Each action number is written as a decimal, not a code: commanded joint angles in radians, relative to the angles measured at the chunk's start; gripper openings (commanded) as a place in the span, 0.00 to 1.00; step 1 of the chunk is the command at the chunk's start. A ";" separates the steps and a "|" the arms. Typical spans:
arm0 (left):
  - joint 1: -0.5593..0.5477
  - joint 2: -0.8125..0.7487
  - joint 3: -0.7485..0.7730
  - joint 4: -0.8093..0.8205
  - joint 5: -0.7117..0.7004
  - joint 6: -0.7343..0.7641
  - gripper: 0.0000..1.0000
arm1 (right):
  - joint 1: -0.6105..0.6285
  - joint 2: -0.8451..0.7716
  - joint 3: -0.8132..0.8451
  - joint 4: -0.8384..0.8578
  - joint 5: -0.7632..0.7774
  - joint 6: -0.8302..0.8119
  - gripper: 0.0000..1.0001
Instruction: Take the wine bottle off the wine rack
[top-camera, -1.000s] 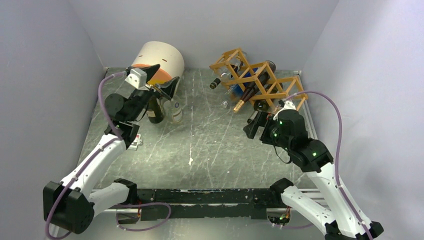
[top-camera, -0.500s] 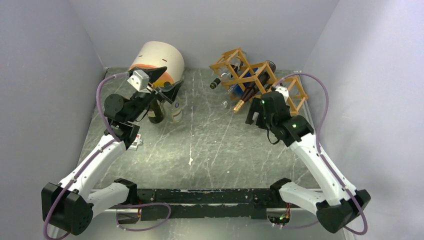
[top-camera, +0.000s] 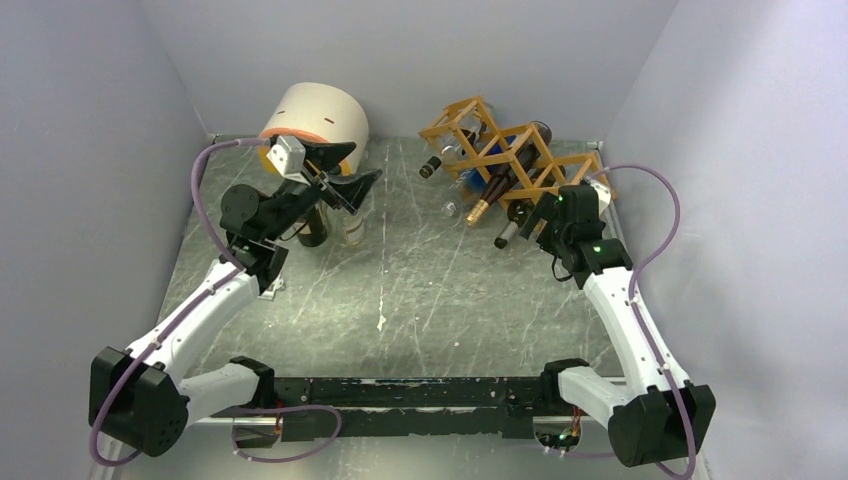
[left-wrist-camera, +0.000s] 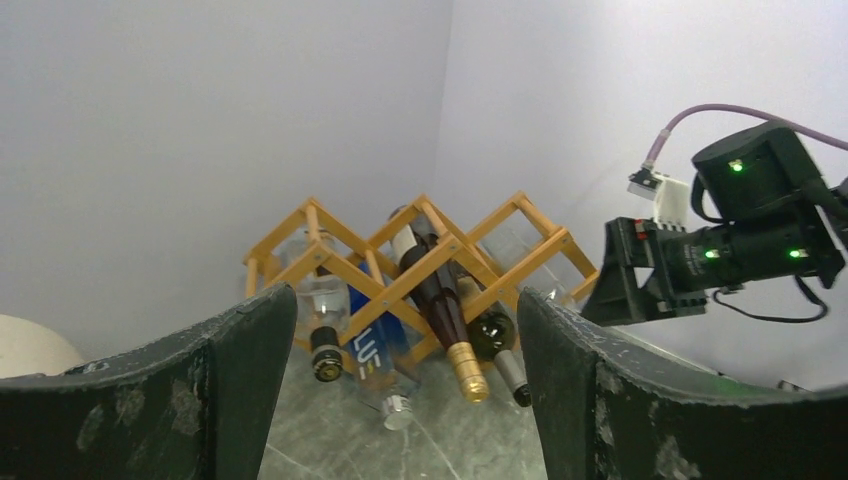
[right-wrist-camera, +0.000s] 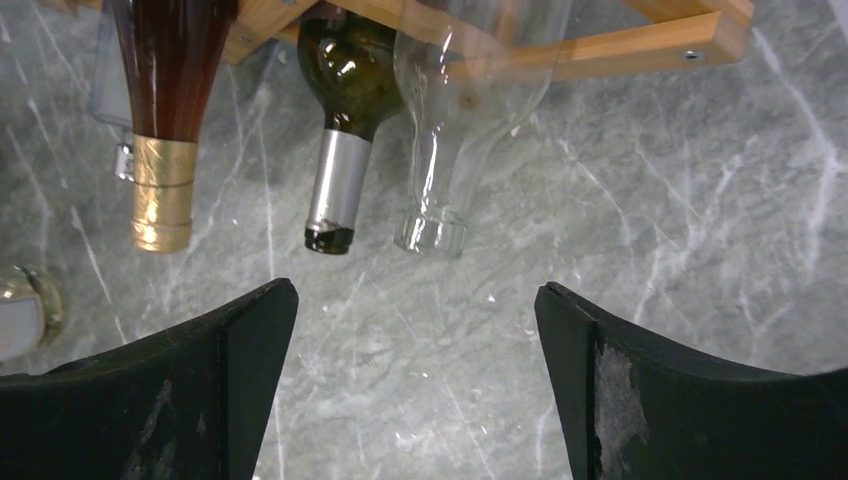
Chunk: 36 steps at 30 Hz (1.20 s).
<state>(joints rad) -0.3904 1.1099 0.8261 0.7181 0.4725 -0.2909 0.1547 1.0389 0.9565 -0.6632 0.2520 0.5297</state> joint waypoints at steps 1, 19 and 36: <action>-0.035 0.002 0.044 0.000 0.005 -0.037 0.84 | -0.035 -0.003 -0.044 0.161 -0.060 0.034 0.92; -0.150 -0.034 0.051 -0.087 -0.065 0.135 0.84 | -0.089 0.012 -0.230 0.422 -0.043 0.093 0.78; -0.180 -0.042 0.039 -0.076 -0.064 0.171 0.85 | -0.118 0.100 -0.262 0.517 -0.079 0.105 0.59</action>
<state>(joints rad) -0.5606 1.0847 0.8433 0.6277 0.4122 -0.1444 0.0566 1.1267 0.7086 -0.1959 0.1680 0.6277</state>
